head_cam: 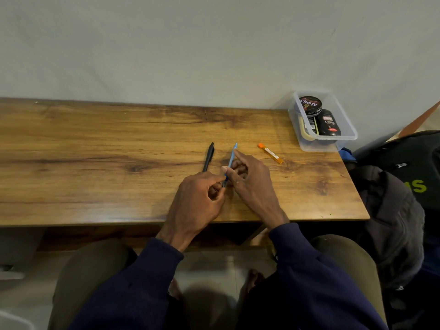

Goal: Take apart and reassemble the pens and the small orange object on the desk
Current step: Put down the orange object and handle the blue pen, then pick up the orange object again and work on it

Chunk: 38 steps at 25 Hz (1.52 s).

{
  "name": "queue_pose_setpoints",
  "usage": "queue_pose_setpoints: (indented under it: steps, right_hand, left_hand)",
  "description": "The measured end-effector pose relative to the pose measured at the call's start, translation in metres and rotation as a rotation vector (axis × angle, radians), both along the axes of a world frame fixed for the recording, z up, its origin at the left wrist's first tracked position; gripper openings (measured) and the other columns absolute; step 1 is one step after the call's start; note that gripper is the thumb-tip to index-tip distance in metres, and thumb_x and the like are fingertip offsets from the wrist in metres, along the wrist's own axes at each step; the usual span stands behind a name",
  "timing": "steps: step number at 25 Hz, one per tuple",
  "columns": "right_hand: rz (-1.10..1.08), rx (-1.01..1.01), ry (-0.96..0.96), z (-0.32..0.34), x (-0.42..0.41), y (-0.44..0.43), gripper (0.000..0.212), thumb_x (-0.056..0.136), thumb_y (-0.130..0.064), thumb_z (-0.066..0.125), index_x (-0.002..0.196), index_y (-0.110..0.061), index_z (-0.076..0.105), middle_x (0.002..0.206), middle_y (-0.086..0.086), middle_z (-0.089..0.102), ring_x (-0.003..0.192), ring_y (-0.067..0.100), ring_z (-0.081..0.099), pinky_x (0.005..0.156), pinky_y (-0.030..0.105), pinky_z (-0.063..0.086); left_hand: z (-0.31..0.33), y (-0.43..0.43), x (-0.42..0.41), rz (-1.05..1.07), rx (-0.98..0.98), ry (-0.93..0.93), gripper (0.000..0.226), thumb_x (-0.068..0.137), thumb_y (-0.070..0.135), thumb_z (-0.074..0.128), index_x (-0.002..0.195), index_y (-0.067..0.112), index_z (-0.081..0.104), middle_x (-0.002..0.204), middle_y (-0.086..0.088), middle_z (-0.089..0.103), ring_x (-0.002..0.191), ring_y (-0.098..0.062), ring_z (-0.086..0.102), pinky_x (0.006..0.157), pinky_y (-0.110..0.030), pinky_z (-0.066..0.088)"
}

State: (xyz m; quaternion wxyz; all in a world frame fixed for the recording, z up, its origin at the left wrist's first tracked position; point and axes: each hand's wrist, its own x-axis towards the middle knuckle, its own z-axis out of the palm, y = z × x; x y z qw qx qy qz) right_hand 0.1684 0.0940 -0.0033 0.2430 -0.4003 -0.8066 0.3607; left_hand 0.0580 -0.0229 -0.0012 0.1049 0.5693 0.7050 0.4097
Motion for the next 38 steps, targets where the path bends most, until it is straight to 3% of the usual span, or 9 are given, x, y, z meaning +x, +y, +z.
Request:
queue_pose_setpoints:
  steps: [3, 8, 13, 16, 20, 24, 28, 34, 38]
  right_hand:
    - [0.015, 0.058, -0.049, 0.002, 0.000, 0.002, 0.052, 0.098, -0.026, 0.069, 0.145, -0.011, 0.053, 0.107, 0.006, 0.061, 0.083, 0.007, 0.058, 0.071, 0.011, 0.050]
    - [0.031, 0.111, -0.129, 0.003, -0.002, 0.002, 0.054, 0.100, -0.025, 0.065, 0.149, -0.008, 0.049, 0.114, 0.011, 0.058, 0.095, 0.017, 0.060, 0.084, 0.026, 0.056]
    - [0.087, 0.193, -0.238, 0.006, -0.008, 0.005, 0.044, 0.101, -0.022, 0.062, 0.141, -0.006, 0.056, 0.116, 0.013, 0.055, 0.090, 0.012, 0.047, 0.071, 0.012, 0.037]
    - [0.114, 0.193, -0.235, 0.008, -0.005, 0.005, 0.047, 0.101, -0.020, 0.062, 0.145, -0.008, 0.054, 0.115, 0.011, 0.054, 0.091, 0.011, 0.047, 0.074, 0.014, 0.038]
    - [-0.075, 0.250, -0.111, 0.011, 0.015, 0.020, 0.028, 0.098, -0.011, 0.064, 0.124, -0.004, 0.070, 0.104, 0.011, 0.063, 0.081, 0.012, 0.055, 0.069, 0.007, 0.042]
    - [-0.349, 0.329, -0.262, 0.012, 0.036, 0.048, 0.030, 0.096, -0.010, 0.067, 0.125, -0.006, 0.068, 0.121, 0.014, 0.062, 0.117, 0.027, 0.054, 0.090, 0.021, 0.037]
    - [-0.363, 0.296, -0.383, 0.007, 0.037, 0.057, 0.026, 0.097, -0.017, 0.067, 0.120, -0.006, 0.070, 0.121, 0.015, 0.063, 0.118, 0.031, 0.051, 0.099, 0.035, 0.042]
    - [-0.339, 0.183, -0.264, 0.008, 0.038, 0.054, 0.011, 0.095, -0.015, 0.070, 0.102, -0.012, 0.077, 0.104, 0.009, 0.071, 0.105, 0.028, 0.062, 0.088, 0.044, 0.055]
    - [-0.270, 0.113, 0.008, 0.011, 0.040, 0.031, 0.009, 0.094, -0.016, 0.073, 0.103, -0.019, 0.075, 0.099, -0.006, 0.070, 0.096, 0.011, 0.064, 0.086, 0.032, 0.056]
  left_hand:
    - [-0.001, 0.000, 0.000, -0.013, -0.021, 0.024, 0.023, 0.090, 0.010, 0.076, 0.113, 0.010, 0.075, 0.092, -0.004, 0.072, 0.081, -0.015, 0.066, 0.078, -0.040, 0.060]
    - [0.002, 0.000, -0.004, 0.007, -0.016, -0.021, 0.030, 0.085, 0.015, 0.082, 0.114, 0.013, 0.075, 0.092, 0.000, 0.074, 0.079, -0.008, 0.067, 0.075, -0.032, 0.062]
    - [0.003, 0.000, -0.014, 0.177, 0.042, -0.121, 0.022, 0.082, 0.024, 0.086, 0.101, 0.019, 0.077, 0.085, 0.010, 0.072, 0.077, 0.003, 0.067, 0.070, -0.012, 0.055]
    - [0.001, 0.002, -0.017, 0.315, 0.056, -0.163, 0.020, 0.086, 0.023, 0.083, 0.103, 0.017, 0.076, 0.090, 0.008, 0.072, 0.079, 0.001, 0.067, 0.071, -0.014, 0.056]
    - [-0.002, 0.004, -0.018, 0.418, 0.065, -0.223, 0.019, 0.089, 0.019, 0.081, 0.107, 0.016, 0.075, 0.094, 0.006, 0.072, 0.080, -0.002, 0.066, 0.072, -0.019, 0.058]
    - [-0.003, 0.006, -0.018, 0.426, 0.051, -0.260, 0.021, 0.089, 0.020, 0.081, 0.109, 0.018, 0.074, 0.098, 0.006, 0.071, 0.083, -0.001, 0.066, 0.073, -0.017, 0.057]
    - [-0.008, 0.005, -0.018, 0.397, 0.021, -0.259, 0.024, 0.088, 0.022, 0.081, 0.111, 0.018, 0.073, 0.100, 0.008, 0.069, 0.083, 0.003, 0.063, 0.066, -0.005, 0.049]
    - [-0.005, 0.005, -0.018, 0.386, 0.080, -0.337, 0.021, 0.091, 0.021, 0.079, 0.110, 0.019, 0.074, 0.101, 0.007, 0.072, 0.087, 0.001, 0.066, 0.073, -0.009, 0.053]
    - [0.003, 0.007, -0.014, 0.306, 0.202, -0.517, 0.018, 0.092, 0.020, 0.077, 0.110, 0.018, 0.078, 0.103, 0.009, 0.076, 0.097, 0.001, 0.070, 0.083, -0.016, 0.056]
